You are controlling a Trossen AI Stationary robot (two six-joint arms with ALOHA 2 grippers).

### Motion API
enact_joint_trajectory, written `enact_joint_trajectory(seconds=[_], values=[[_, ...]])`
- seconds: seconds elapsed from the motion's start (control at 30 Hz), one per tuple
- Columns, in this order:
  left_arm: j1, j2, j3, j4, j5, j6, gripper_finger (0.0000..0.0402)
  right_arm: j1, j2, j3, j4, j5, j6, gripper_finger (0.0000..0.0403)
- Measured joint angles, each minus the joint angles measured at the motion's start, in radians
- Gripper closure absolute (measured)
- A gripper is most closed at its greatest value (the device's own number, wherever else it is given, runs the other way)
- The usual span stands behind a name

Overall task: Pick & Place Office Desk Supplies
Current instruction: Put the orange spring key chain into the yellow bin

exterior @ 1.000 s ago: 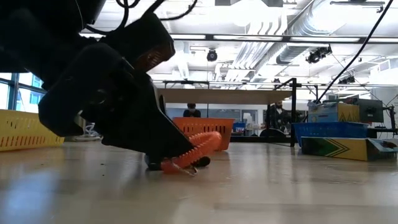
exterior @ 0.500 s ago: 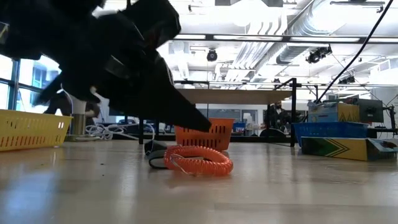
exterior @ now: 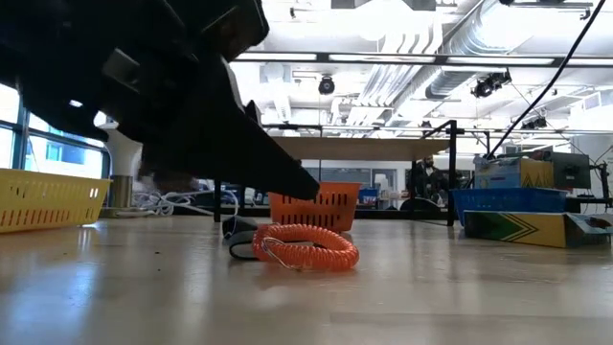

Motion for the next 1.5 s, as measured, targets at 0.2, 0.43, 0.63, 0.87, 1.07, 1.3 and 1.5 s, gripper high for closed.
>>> enact_joint_trajectory(seconds=[0.2, 0.43, 0.63, 0.87, 1.07, 1.3, 1.5], values=[[0.007, 0.037, 0.000, -0.001, 0.033, 0.003, 0.0226, -0.007, 0.000, -0.028, 0.017, 0.000, 0.038, 0.0219], [0.007, 0.083, 0.003, 0.019, -0.001, 0.061, 0.0225, -0.007, 0.000, -0.031, 0.025, 0.000, 0.057, 0.0219], [0.025, 0.083, 0.004, -0.056, 0.007, -0.036, 0.0249, -0.007, 0.000, -0.031, 0.026, 0.000, 0.061, 0.0219], [0.040, 0.082, 0.003, -0.139, 0.110, -0.094, 0.0276, -0.007, 0.000, -0.031, 0.033, 0.000, 0.058, 0.0219], [0.036, 0.084, 0.003, -0.179, 0.155, -0.078, 0.0277, -0.007, 0.000, -0.031, 0.034, 0.000, 0.058, 0.0219], [0.034, 0.094, 0.004, -0.204, 0.167, -0.078, 0.0277, -0.007, 0.000, -0.031, 0.034, 0.000, 0.059, 0.0219], [0.034, 0.116, 0.008, -0.225, 0.193, -0.110, 0.0278, -0.007, 0.000, -0.031, 0.042, 0.000, 0.058, 0.0219]])
